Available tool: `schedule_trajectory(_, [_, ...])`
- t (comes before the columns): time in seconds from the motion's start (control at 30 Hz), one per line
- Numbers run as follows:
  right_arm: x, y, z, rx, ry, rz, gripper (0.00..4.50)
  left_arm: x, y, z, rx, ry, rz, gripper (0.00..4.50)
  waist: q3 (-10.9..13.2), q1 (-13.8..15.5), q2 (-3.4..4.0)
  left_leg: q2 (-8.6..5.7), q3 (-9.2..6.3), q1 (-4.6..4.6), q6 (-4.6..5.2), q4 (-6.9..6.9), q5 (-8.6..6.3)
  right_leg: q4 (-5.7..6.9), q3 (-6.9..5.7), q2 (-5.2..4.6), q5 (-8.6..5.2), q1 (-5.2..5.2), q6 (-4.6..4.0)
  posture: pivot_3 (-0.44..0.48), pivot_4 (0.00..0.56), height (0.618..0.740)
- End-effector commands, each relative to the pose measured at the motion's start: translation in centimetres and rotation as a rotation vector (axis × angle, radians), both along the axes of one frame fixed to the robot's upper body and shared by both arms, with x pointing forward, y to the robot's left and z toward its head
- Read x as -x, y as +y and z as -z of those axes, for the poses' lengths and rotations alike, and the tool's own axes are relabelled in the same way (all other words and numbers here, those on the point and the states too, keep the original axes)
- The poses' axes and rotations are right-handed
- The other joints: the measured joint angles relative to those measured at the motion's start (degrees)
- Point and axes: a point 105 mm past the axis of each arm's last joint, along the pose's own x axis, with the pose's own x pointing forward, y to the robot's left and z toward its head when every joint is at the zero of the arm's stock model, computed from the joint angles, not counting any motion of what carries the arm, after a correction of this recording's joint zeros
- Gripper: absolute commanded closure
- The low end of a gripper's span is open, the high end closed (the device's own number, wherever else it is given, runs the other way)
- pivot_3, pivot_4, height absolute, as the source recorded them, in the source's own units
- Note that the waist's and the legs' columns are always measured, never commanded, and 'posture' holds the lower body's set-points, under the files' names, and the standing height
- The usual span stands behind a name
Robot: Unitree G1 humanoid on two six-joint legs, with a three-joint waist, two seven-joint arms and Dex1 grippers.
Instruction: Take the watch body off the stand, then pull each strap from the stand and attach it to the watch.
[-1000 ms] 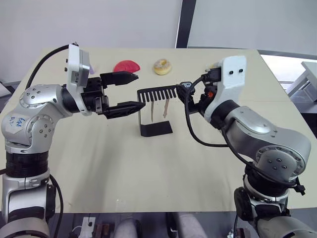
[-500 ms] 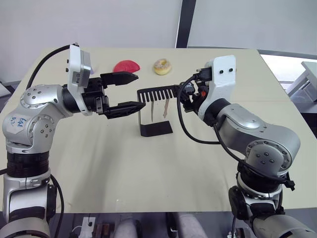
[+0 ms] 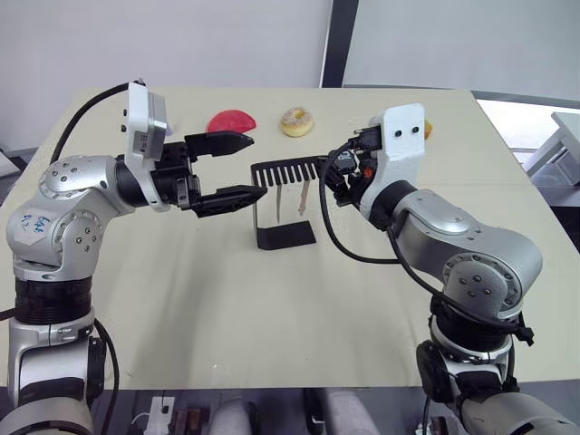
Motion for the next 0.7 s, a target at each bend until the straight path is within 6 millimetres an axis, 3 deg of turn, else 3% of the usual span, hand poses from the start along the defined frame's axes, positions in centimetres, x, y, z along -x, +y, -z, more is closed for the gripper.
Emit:
schedule_trajectory(0.03, [0.3, 0.4, -1.2, -0.012, -0.051, -0.023, 0.90, 0.4, 0.1, -0.9, 0.008, -0.055, -0.003, 0.00, 0.00, 0.00, 0.00, 0.00, 0.00, 0.00, 0.00, 0.00, 0.00, 0.00, 0.00, 0.00, 0.00, 0.00, 0.00, 0.000, 0.150, 0.737])
schedule_trajectory(0.13, [0.3, 0.4, -1.2, -0.010, -0.052, -0.025, 0.90, 0.4, 0.0, -1.0, 0.010, -0.057, -0.002, 0.00, 0.00, -0.01, 0.00, 0.00, 0.00, 0.00, 0.00, 0.00, 0.00, -0.01, 0.00, 0.00, 0.00, 0.00, 0.00, 0.000, 0.150, 0.737])
schedule_trajectory(0.23, [0.3, 0.4, -1.3, -0.008, -0.055, -0.029, 1.72, 0.4, 0.0, -1.2, 0.015, -0.059, -0.001, 0.00, 0.00, -0.01, 0.00, 0.00, 0.00, 0.00, 0.00, -0.01, 0.00, -0.01, 0.00, 0.00, 0.00, 0.00, 0.00, 0.000, 0.150, 0.737])
schedule_trajectory(0.3, [0.4, 0.4, -1.3, -0.007, -0.057, -0.032, 2.65, 0.4, -0.1, -1.2, 0.017, -0.060, 0.002, 0.00, 0.00, -0.01, 0.00, 0.00, 0.00, -0.01, 0.00, -0.01, 0.00, -0.02, 0.00, 0.00, 0.00, 0.00, 0.00, 0.000, 0.150, 0.737])
schedule_trajectory(0.33, [0.5, 0.4, -1.4, -0.007, -0.057, -0.035, 2.91, 0.3, -0.2, -1.2, 0.018, -0.061, 0.003, 0.00, 0.00, -0.01, 0.00, 0.00, 0.00, -0.01, 0.00, -0.01, 0.00, -0.02, 0.00, 0.00, 0.00, 0.00, 0.00, 0.000, 0.150, 0.737])
schedule_trajectory(0.57, [1.1, 0.1, -2.4, 0.001, -0.087, -0.068, 2.90, 0.2, -0.6, -1.4, 0.020, -0.061, 0.024, 0.00, 0.01, 0.01, 0.01, 0.00, -0.01, -0.05, 0.00, -0.02, 0.00, -0.04, -0.01, 0.00, 0.00, -0.02, 0.00, 0.000, 0.150, 0.737])
schedule_trajectory(0.7, [2.5, -1.2, -3.7, -0.001, -0.134, -0.117, 2.90, 0.6, -1.1, -1.1, 0.011, -0.049, 0.065, 0.00, 0.01, 0.09, 0.02, 0.00, -0.03, -0.11, 0.01, -0.04, 0.00, -0.07, -0.03, -0.01, 0.00, -0.06, 0.00, 0.000, 0.150, 0.737])
